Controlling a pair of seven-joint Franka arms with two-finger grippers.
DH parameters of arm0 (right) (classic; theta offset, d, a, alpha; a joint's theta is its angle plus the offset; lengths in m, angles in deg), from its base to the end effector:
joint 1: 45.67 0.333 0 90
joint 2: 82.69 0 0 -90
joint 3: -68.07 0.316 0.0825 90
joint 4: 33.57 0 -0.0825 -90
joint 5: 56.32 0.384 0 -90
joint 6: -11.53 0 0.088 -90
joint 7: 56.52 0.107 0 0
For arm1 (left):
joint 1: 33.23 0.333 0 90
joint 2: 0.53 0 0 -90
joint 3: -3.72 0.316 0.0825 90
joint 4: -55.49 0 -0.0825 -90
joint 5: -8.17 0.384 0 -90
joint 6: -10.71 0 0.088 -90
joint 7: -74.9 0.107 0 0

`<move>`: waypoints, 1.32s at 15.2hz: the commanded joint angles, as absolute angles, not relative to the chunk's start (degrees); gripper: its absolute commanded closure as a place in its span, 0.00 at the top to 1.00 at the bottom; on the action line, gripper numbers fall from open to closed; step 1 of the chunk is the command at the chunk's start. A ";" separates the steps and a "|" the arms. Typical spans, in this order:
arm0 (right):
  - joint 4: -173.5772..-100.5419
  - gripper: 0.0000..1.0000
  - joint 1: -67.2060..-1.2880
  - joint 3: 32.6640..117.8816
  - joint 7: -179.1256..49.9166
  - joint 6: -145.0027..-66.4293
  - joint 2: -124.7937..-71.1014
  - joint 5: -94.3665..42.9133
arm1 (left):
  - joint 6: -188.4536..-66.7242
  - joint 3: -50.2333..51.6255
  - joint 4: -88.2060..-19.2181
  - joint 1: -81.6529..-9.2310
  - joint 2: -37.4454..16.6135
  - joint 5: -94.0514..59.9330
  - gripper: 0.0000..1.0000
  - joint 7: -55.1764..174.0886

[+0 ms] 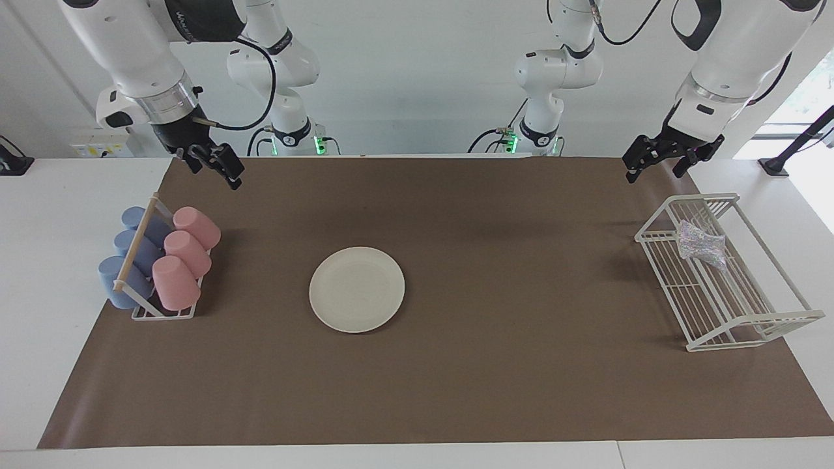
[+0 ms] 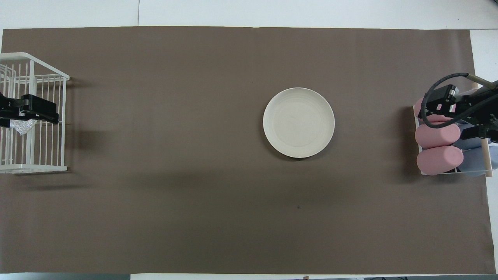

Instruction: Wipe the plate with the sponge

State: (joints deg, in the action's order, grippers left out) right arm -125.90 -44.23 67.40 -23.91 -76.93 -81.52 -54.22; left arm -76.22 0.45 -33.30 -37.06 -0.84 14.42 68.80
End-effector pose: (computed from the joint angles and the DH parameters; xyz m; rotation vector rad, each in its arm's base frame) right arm 0.5444 0.0113 0.6144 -2.9990 0.8552 0.0869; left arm 0.5480 -0.0559 0.6275 -3.0289 0.0207 0.0380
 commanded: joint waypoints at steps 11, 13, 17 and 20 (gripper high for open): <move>-127.97 1.00 -42.86 68.07 10.25 -77.42 -79.79 -53.15 | -80.43 0.65 -39.43 -47.73 -10.98 49.01 1.00 61.37; -127.97 1.00 -42.86 68.07 15.70 -77.41 -79.79 -53.15 | -83.49 0.73 -41.88 -47.12 -11.34 53.93 1.00 61.28; -129.28 1.00 -42.77 68.16 21.96 -77.24 -79.09 -53.24 | -87.55 0.91 -46.81 -44.66 -12.84 63.80 1.00 53.49; -129.64 1.00 -40.32 68.51 31.07 -77.24 -78.92 -53.15 | -89.39 0.91 -51.82 -42.90 -12.05 64.50 1.00 48.01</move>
